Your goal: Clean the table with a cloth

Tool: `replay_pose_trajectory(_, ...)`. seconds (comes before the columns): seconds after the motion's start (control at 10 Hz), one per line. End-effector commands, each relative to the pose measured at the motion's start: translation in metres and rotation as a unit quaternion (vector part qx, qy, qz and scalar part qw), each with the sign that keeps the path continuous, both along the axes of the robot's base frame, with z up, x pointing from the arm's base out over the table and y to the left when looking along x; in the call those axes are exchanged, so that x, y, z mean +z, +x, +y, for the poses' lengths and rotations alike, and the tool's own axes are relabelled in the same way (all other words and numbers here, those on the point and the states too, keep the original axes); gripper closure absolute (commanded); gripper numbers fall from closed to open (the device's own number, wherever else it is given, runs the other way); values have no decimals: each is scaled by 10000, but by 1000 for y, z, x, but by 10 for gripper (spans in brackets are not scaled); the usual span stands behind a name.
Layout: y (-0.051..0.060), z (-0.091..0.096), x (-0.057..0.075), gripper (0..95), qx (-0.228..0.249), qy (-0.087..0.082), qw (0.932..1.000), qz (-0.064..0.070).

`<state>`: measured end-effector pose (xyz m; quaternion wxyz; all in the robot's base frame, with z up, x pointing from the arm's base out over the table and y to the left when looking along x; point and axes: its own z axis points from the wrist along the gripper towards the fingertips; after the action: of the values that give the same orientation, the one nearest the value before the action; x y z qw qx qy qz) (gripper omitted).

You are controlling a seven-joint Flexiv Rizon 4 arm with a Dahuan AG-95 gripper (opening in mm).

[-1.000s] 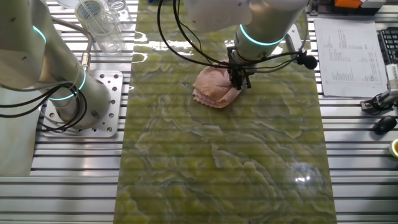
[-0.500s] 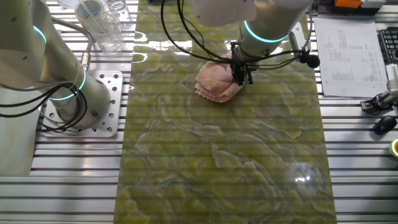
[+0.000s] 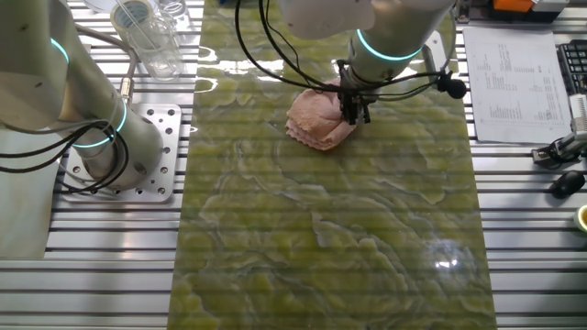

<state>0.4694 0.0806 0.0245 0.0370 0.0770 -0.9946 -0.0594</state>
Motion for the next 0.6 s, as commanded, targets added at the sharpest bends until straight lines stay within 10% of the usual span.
replay_pose_trajectory(0.1,-1,3,2,950,-59,0,10000,56)
replay_pose_trajectory(0.6,-2,7,2,950,-57,-131,9998,140)
